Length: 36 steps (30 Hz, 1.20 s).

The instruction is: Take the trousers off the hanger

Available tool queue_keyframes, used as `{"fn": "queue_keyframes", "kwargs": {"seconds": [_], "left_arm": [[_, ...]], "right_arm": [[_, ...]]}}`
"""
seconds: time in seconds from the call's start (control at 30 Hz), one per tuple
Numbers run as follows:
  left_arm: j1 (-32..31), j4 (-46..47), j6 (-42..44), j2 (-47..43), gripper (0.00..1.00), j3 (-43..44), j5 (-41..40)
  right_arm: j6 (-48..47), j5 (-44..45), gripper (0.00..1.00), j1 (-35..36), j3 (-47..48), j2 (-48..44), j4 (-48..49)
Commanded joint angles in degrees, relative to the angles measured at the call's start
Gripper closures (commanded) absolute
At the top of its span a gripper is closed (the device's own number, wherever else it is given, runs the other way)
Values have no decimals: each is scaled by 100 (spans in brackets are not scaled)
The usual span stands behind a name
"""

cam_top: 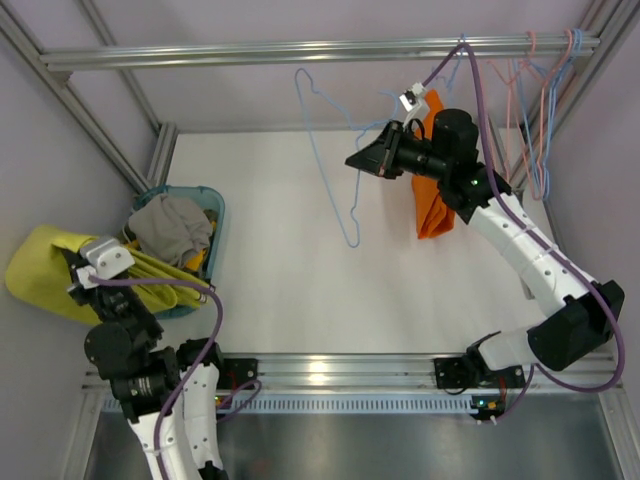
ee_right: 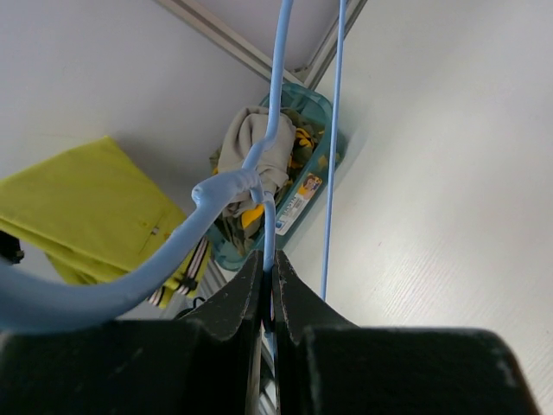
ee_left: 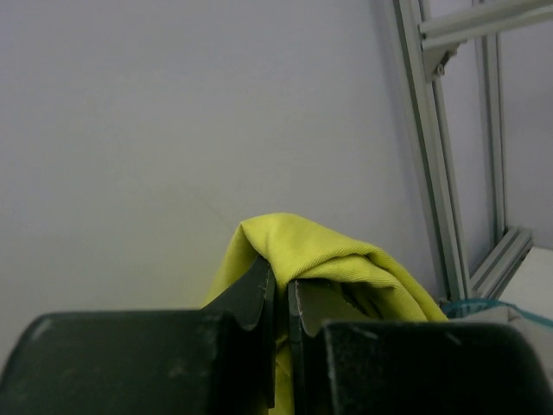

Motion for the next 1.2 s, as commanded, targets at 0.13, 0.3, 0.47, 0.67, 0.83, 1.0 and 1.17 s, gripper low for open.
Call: {"fn": "queue_keyframes", "kwargs": {"seconds": [0.13,0.3,0.47,0.67,0.83,1.0,1.17], "left_arm": [[-14,1329,704,25,100,-525,-341],[-14,1392,915,157,100,-393,-500],[-14,1243,1065,254,100,-156,-571],[-14,1339,1083,779,100,-410,-115],[-14,2293,942,1404,100,-1016,589],[-14,2789,380,2669,100,-1175,1212],[-5,2789,-358,3662,100,-1254,1880]], "right_arm": [[-226,1,100,82,371,10,163],[-156,-17,100,82,371,116,198],[-129,-52,100,82,371,195,215],[-120,-96,100,82,432,309,259],[-226,-113,100,73,458,248,207],[-559,-175,100,73,503,98,-47],[-1156,-359,100,73,660,-130,-548]]}}
